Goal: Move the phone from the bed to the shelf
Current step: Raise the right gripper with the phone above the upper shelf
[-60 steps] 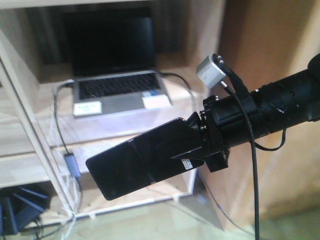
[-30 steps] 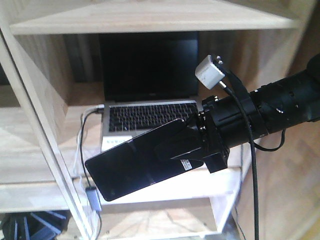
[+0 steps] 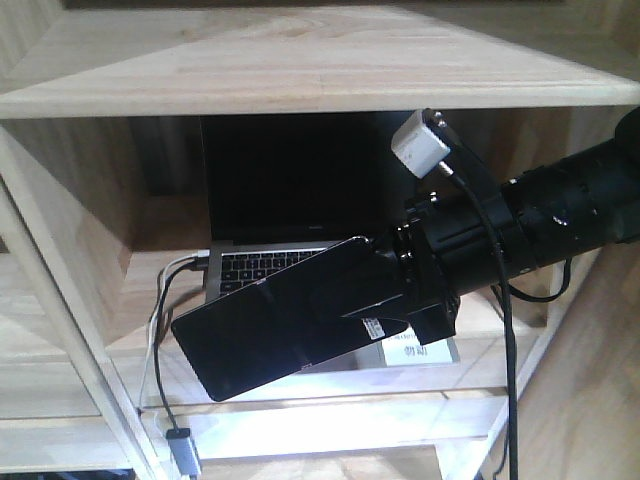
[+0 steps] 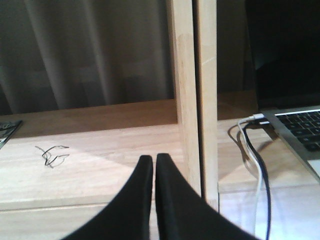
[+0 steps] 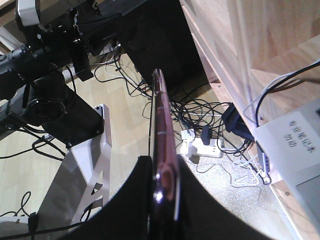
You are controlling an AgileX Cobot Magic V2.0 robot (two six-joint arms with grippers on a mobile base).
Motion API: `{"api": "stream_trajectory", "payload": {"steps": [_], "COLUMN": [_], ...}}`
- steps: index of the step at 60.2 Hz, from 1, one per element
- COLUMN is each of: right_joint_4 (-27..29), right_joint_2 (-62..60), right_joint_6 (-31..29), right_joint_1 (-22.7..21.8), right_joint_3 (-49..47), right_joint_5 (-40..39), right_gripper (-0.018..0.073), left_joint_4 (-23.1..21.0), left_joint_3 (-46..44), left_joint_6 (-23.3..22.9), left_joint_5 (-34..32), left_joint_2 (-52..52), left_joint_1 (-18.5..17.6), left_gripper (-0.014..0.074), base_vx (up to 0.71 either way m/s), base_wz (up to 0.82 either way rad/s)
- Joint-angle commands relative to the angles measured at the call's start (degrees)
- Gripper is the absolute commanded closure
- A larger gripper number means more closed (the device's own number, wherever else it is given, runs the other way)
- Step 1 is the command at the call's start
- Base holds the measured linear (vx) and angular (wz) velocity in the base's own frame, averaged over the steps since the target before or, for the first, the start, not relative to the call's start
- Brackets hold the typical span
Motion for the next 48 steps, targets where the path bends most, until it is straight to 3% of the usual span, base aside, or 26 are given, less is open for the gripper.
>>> {"api": "stream_trajectory", "payload": {"steps": [1,48], "right_joint_4": [4.9,4.9], "right_joint_2": [-1.9,-1.9], "right_joint_6": [-0.2,-0.2], "right_joint_1": [0.0,0.0], "right_joint_3": [-1.5,-1.5], "right_joint_5": [4.3,4.4], "right_gripper": [0.0561,0.0561], "left_joint_4": [-0.5,-0.5], "left_joint_3": [-1.3,-1.3], "left_joint_6": [-0.3,-0.3], "left_joint_5": [-4.1,-4.1], "left_joint_2": [-0.6,-0.6], "left_joint_1": [0.1,0.1], "left_gripper": [0.0595,0.0595], "base_vx": [0.10,0.02], "base_wz": [0.03,0.01]}}
